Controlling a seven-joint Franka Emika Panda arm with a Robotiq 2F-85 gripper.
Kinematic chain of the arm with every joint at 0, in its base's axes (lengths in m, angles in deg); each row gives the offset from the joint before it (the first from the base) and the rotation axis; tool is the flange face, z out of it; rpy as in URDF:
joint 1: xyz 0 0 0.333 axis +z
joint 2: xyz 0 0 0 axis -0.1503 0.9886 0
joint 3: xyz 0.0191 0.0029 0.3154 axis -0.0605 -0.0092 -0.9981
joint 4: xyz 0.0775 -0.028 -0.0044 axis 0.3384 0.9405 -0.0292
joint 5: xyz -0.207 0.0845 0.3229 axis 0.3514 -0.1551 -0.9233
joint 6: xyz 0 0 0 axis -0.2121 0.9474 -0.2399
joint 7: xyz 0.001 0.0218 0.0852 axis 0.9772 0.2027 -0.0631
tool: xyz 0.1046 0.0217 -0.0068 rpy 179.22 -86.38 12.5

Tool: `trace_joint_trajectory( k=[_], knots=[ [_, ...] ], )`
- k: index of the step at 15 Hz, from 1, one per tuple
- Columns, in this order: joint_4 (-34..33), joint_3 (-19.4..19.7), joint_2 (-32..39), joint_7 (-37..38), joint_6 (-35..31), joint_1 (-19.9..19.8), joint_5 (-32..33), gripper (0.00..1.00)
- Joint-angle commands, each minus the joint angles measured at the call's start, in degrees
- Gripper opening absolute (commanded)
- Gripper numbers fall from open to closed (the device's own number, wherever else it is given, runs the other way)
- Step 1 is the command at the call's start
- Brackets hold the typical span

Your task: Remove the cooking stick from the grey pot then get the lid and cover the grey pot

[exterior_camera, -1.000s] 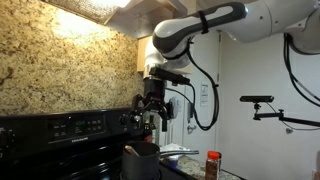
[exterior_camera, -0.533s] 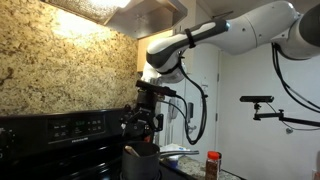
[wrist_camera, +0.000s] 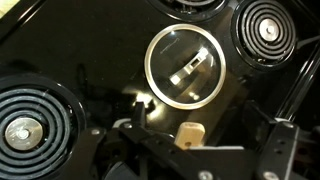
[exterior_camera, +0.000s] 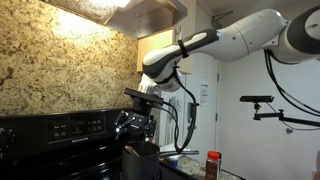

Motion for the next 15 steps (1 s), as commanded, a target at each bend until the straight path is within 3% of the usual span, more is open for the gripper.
trace_joint_trajectory(
  k=[1, 7, 13, 14, 15],
  knots=[
    [-2.92, -0.05, 1.78, 4.21, 0.07, 0.06, 1.44, 1.0],
    [-6.01, 0.31, 3.84, 8.84, 1.93, -0.12, 3.09, 1.0],
    [-9.13, -0.13, 5.48, 4.75, 6.84, -0.95, 5.96, 1.0],
    [-6.41, 0.22, 4.15, 6.19, 3.73, -0.38, 5.73, 1.0],
    [-6.97, 0.22, 4.35, 6.0, 4.76, -0.39, 5.73, 1.0]
  ],
)
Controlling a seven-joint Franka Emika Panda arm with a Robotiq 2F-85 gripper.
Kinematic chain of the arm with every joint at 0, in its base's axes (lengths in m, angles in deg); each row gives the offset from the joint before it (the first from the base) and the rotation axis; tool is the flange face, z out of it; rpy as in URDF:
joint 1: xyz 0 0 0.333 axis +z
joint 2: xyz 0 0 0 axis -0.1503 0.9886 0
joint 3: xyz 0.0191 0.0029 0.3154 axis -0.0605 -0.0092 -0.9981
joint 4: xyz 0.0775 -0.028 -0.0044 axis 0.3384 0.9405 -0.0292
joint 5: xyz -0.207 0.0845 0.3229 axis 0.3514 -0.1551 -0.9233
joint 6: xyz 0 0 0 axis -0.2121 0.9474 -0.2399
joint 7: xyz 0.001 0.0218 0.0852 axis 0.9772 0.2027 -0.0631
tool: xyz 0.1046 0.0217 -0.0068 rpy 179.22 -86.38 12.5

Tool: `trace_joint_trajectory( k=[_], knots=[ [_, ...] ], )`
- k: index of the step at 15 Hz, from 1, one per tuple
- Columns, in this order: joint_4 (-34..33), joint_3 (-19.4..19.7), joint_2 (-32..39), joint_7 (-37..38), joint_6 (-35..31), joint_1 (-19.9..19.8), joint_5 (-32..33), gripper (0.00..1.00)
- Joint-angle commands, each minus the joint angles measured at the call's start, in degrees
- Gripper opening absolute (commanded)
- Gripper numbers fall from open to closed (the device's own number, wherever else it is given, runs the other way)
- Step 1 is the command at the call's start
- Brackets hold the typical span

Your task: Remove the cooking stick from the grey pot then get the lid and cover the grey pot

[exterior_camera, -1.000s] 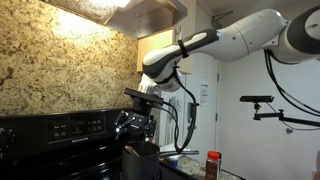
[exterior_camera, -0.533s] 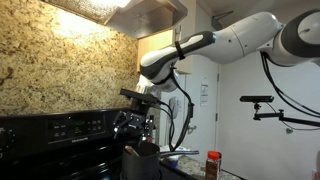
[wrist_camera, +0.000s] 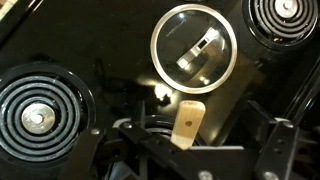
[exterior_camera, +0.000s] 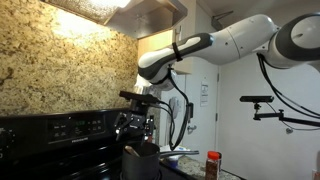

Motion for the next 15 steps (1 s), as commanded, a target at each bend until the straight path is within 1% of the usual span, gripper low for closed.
trace_joint_trajectory(
  k=[1, 10, 15],
  knots=[
    [-0.46, -0.41, 0.17, 0.1, 0.42, -0.34, 0.18, 1.0],
    [-0.36, -0.47, 0.3, 0.58, -0.47, -0.31, -0.4, 1.0],
    [-0.76, -0.42, 0.38, 0.08, 1.17, -0.37, 0.43, 1.0]
  ],
)
